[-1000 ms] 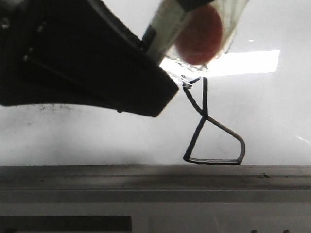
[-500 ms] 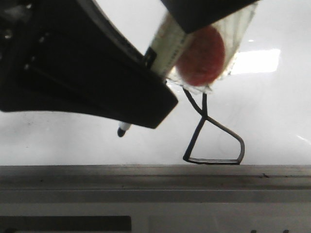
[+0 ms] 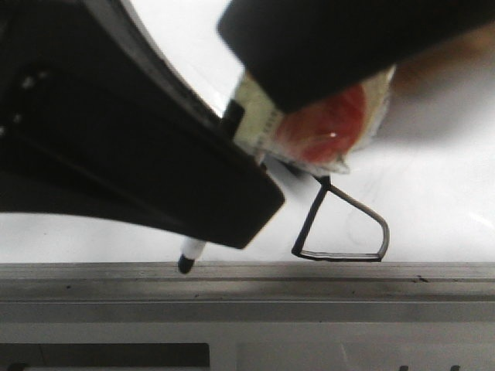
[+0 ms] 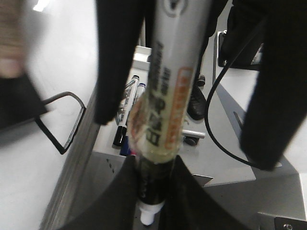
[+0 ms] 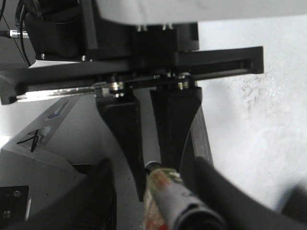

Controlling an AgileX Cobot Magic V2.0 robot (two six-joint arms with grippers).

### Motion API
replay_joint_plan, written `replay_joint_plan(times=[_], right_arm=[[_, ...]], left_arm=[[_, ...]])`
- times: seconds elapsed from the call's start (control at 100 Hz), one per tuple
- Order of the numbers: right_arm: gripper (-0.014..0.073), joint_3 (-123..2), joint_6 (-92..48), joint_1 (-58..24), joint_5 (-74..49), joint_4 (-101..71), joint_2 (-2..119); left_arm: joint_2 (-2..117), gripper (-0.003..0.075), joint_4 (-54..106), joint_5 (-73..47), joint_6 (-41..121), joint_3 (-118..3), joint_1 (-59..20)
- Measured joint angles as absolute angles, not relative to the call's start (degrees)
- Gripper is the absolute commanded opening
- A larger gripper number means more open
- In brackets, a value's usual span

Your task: Write number 8 on whiteboard

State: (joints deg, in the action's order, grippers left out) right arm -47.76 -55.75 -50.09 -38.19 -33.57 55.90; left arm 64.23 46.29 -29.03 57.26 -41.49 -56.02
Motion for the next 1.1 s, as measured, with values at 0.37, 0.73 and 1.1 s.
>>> replay_joint_plan(times=[0.37, 0.73, 1.1], right_arm=[[0.0215, -47.76, -55.75, -48.65, -35.22, -32.32, 43.89], [-0.0063, -47.85, -54.19, -44.36, -35.22, -29.66, 30.4], [-0.0063, -46.5, -49.73, -44.36, -35.81, -28.3, 27.93]], left_arm=[[64.23, -0.002, 51.43, -26.61, 56.56, -41.49, -56.02], [64.23, -0.002, 56.11, -14.87, 49.39, -41.49, -53.42], [68.94, -0.002, 57.54, -12.4, 41.23, -40.63, -42.31]])
